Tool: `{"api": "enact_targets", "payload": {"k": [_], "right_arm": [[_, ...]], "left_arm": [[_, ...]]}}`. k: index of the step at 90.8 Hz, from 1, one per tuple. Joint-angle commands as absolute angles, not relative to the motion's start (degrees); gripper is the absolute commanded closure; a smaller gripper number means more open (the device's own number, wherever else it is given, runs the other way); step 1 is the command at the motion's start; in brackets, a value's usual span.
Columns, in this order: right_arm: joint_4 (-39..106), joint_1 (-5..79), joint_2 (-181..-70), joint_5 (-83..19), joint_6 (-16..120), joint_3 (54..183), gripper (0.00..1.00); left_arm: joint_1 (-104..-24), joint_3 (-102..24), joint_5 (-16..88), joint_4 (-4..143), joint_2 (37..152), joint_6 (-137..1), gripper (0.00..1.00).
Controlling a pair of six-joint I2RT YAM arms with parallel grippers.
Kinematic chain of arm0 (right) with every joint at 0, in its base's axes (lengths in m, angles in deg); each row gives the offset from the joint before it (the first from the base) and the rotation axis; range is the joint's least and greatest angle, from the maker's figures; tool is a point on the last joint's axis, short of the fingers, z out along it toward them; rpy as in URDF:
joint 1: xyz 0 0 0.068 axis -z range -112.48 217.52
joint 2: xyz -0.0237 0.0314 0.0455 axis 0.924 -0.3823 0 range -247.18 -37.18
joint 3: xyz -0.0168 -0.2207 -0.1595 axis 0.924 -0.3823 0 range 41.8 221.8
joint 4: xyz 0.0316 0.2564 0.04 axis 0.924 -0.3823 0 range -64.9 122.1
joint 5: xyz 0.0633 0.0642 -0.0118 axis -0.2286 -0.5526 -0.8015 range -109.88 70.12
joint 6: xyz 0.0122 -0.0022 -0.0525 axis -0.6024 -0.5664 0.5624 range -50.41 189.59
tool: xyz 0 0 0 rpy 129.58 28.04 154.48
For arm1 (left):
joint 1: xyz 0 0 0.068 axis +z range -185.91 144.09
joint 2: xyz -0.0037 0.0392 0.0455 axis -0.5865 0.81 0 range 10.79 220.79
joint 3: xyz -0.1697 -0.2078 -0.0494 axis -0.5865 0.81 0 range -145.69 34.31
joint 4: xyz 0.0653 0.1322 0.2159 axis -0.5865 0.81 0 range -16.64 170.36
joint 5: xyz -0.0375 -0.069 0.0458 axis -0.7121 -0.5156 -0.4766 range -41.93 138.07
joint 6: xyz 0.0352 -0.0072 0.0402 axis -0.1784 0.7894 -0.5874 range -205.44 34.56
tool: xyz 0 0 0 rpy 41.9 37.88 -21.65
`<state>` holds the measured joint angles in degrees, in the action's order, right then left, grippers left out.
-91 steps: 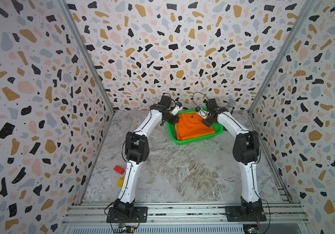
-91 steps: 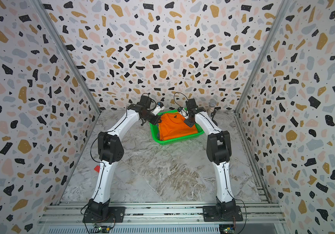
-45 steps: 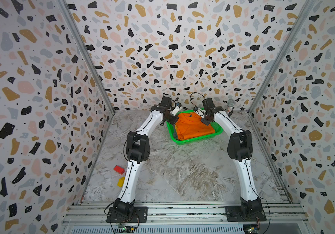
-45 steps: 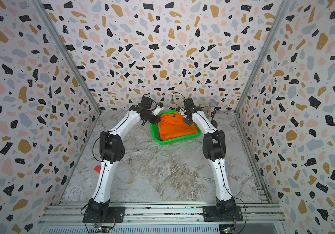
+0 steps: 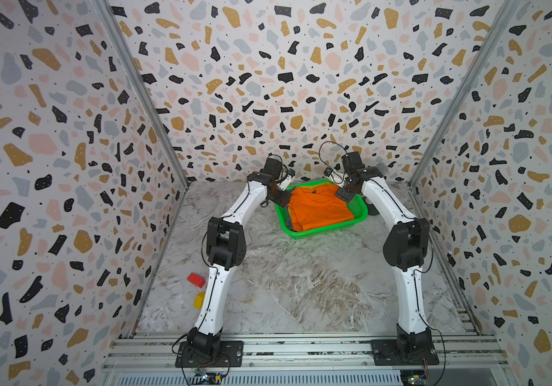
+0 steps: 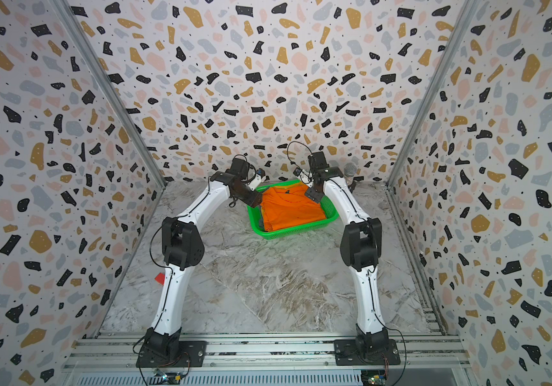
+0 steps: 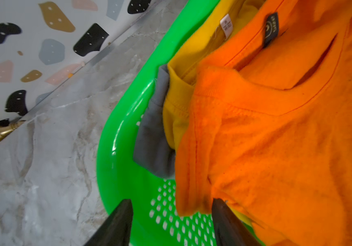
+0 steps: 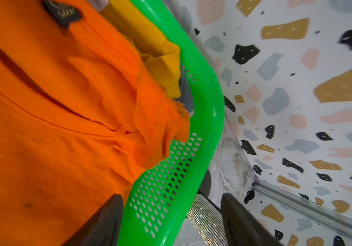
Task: Put the folded t-shirts into the basket
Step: Place the T-shirt in the bin.
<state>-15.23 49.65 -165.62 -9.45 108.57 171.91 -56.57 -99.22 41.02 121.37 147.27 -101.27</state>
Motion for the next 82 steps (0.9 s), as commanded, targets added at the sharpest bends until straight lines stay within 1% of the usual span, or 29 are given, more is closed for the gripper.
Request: {"api": "enact_targets", "payload": {"k": [1, 19, 34, 44, 58, 70, 75, 82], "right_arm": [[-19.44, 49.86, -158.97, -12.07, 107.98, 172.63, 0.17], [-21.59, 49.86, -152.72, -14.19, 106.18, 169.67, 0.10], [-21.53, 49.86, -145.86, -15.37, 105.14, 162.51, 0.07], [-20.56, 49.86, -140.30, -15.50, 104.13, 155.37, 0.06], [-15.10, 49.93, -130.08, -14.02, 103.22, 141.25, 0.05], [-8.93, 50.29, -120.47, -11.24, 102.15, 127.08, 0.04], [-5.69, 50.83, -116.28, -10.25, 101.48, 120.61, 0.01], [1.15, 51.70, -110.40, -8.33, 100.28, 111.06, 0.00]], "left_arm": [[-56.20, -99.80, 44.20, 123.28, 140.75, -102.12, 0.30], [-56.19, -93.50, 45.40, 123.36, 133.19, -103.06, 0.19], [-56.16, -83.25, 47.05, 120.85, 124.80, -104.26, 0.13], [-56.12, -72.43, 48.14, 116.44, 117.08, -104.91, 0.07], [-55.84, -53.99, 51.33, 107.74, 103.83, -106.34, 0.01], [-55.09, -36.53, 54.83, 98.57, 89.98, -107.17, 0.00], [-54.57, -28.85, 56.28, 93.50, 84.61, -107.21, 0.00], [-53.34, -18.49, 60.20, 85.42, 77.85, -106.08, 0.00]]}}
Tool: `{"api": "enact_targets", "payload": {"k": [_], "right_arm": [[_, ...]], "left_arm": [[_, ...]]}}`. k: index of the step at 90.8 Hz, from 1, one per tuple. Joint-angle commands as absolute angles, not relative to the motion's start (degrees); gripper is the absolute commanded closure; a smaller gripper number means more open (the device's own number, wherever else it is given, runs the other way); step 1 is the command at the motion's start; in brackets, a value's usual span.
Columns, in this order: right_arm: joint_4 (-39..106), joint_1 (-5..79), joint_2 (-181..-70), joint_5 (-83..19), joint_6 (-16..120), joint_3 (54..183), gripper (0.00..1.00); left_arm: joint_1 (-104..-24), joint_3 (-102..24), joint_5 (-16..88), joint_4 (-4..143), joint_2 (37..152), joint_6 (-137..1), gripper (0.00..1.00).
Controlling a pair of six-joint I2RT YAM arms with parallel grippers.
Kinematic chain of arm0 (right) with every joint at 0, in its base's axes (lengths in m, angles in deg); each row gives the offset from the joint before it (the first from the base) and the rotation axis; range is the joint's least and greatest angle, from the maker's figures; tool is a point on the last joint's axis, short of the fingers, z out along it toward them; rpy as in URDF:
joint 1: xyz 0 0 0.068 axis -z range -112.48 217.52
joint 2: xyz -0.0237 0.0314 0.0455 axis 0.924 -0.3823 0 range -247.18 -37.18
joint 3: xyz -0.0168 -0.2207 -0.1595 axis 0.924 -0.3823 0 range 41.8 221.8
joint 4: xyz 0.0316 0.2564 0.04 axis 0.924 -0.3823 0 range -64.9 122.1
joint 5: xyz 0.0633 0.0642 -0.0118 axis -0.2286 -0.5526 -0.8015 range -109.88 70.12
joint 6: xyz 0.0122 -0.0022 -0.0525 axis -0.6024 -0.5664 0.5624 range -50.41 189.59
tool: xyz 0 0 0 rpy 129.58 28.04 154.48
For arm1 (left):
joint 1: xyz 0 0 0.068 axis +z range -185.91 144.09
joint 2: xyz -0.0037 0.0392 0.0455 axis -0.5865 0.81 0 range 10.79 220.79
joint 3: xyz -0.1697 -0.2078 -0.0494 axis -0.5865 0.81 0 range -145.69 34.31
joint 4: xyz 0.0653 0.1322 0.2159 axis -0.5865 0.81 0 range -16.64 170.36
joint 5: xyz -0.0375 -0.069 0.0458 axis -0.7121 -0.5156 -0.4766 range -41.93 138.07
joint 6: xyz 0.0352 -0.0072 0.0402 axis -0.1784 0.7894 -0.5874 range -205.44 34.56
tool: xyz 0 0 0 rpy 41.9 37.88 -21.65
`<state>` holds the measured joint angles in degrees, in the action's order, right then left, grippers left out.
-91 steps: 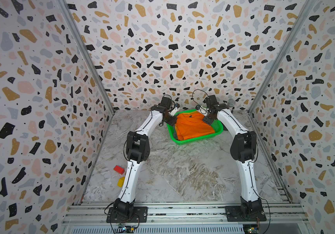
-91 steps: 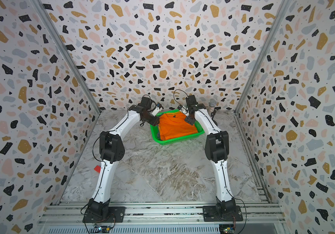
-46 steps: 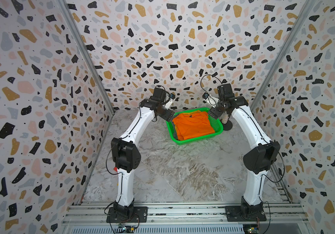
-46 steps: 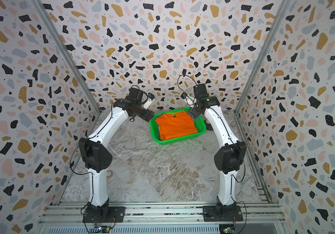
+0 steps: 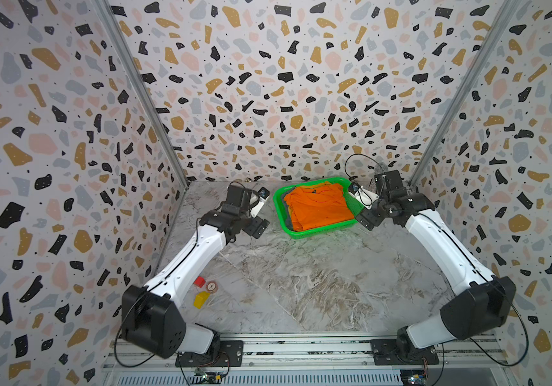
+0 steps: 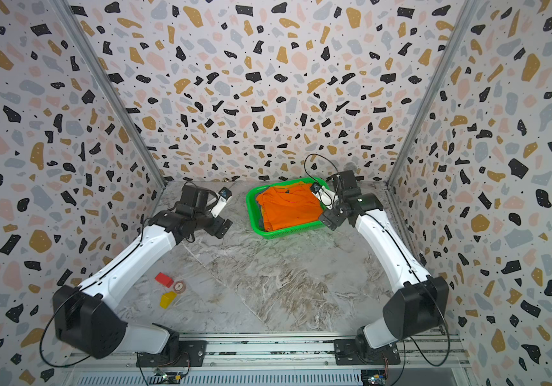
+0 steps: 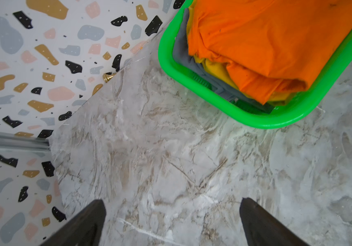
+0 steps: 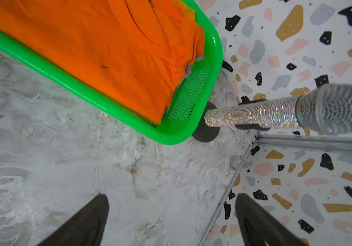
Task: Put the folded t-shirts into the basket
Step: Place the T-shirt in the bin, then reset both arms
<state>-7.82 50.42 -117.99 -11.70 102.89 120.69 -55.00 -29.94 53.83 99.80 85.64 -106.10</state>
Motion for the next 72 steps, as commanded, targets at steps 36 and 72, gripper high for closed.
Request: {"api": "enact_targets", "payload": {"k": [36, 72], "right_arm": [[45.18, 54.67, -100.38, -0.12, 79.93, 72.51, 0.00], [74.16, 57.82, -115.29, -6.73, 77.06, 62.77, 0.00]], "left_arm": [[-45.35, 10.60, 61.30, 50.14, 71.82, -90.92, 0.00], [-43.29, 16.82, 54.77, 24.45, 91.66, -89.41, 0.00]]}}
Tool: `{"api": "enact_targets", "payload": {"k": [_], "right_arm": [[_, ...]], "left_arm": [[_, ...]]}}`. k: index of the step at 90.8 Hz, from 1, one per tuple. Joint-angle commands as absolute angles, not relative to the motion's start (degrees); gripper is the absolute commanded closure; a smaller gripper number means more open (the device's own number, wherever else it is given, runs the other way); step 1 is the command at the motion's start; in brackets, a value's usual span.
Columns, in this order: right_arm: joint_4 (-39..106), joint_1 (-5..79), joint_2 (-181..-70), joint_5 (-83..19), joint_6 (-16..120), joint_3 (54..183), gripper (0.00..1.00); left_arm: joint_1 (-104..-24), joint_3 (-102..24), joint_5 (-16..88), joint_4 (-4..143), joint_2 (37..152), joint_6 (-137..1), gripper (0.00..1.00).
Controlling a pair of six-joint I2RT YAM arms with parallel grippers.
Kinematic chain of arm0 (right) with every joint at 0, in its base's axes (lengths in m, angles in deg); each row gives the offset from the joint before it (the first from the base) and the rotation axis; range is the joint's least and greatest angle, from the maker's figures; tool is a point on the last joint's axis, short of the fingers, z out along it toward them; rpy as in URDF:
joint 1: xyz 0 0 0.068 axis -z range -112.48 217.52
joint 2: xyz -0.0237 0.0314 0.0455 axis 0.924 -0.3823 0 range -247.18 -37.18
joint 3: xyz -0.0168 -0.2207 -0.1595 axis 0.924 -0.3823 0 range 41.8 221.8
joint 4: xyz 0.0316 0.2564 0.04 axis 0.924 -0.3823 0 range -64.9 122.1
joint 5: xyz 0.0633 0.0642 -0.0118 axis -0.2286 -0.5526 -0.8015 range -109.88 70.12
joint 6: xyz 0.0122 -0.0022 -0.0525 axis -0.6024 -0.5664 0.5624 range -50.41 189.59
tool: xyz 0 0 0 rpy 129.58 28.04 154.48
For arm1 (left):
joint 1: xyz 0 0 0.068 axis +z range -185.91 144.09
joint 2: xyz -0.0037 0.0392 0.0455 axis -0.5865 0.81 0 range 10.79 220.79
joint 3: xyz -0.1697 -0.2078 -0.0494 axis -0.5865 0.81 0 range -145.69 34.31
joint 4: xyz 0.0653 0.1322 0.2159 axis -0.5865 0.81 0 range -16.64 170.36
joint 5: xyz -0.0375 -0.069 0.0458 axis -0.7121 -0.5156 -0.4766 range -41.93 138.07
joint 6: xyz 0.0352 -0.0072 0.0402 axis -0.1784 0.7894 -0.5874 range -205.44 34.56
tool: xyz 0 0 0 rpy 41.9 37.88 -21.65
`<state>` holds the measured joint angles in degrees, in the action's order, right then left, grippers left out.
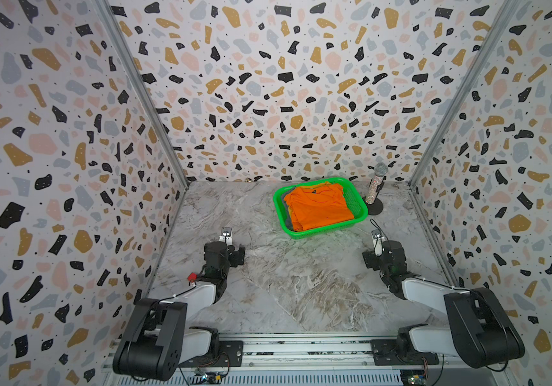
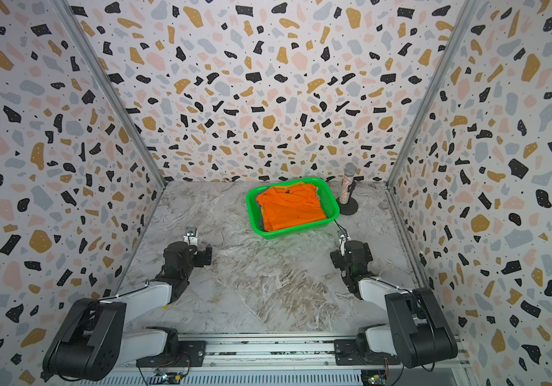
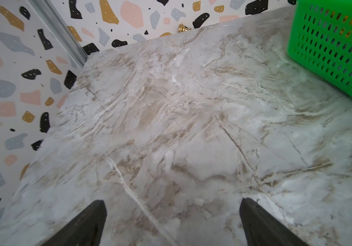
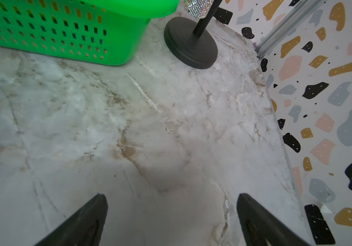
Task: Put the folded t-shirts into the basket
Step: Reset both arms
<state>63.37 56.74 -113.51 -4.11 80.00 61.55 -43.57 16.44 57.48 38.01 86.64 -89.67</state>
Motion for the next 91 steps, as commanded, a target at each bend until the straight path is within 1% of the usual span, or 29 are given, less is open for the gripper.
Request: {"api": "enact_targets", "payload": {"k": [1, 9, 14, 19, 25, 30, 42, 46, 72, 91], "right_arm": [[74.84, 58.05, -115.92, -6.58, 76.79, 62.53, 0.00], [84.83, 59.80, -119.75, -6.58, 74.92, 58.99, 0.00], [90.79, 60.17, -121.38, -7.41, 74.91, 56.73, 0.00], [93.47, 60.23, -122.65, -7.91, 75.18, 55.80, 0.00], [95.60, 60.18, -124.65, -8.15, 75.55, 55.96, 0.00], [92.96, 60.23, -123.99, -7.68, 75.10, 56.98, 0.00], [88.79, 61.07, -124.02, -7.34, 73.76, 59.10, 0.00], [86.96, 61.46, -123.69, -7.57, 73.29, 59.59, 0.00], [87.28, 61.85, -123.89, -8.32, 73.05, 59.67, 0.00], [84.23, 63.34, -123.84, -11.42, 72.26, 61.13, 0.00]], "left_arm": [[-43.29, 16.95, 54.72, 23.46, 92.05, -89.40, 0.00], [-43.11, 17.16, 53.22, 25.60, 90.49, -89.58, 0.00], [-43.09, 18.80, 52.41, 21.69, 91.01, -89.88, 0.00], [-43.07, 18.84, 52.59, 22.61, 90.58, -89.75, 0.00], [-43.06, 17.10, 55.53, 25.46, 91.02, -88.42, 0.00], [-42.94, 15.30, 59.12, 28.08, 91.57, -86.77, 0.00], [-42.51, 15.99, 61.47, 27.02, 91.26, -85.35, 0.00], [-42.50, 15.96, 61.60, 27.08, 91.21, -85.25, 0.00], [-42.50, 15.77, 61.78, 27.49, 91.22, -85.18, 0.00], [-42.50, 15.72, 61.76, 27.55, 91.28, -85.17, 0.00]]}}
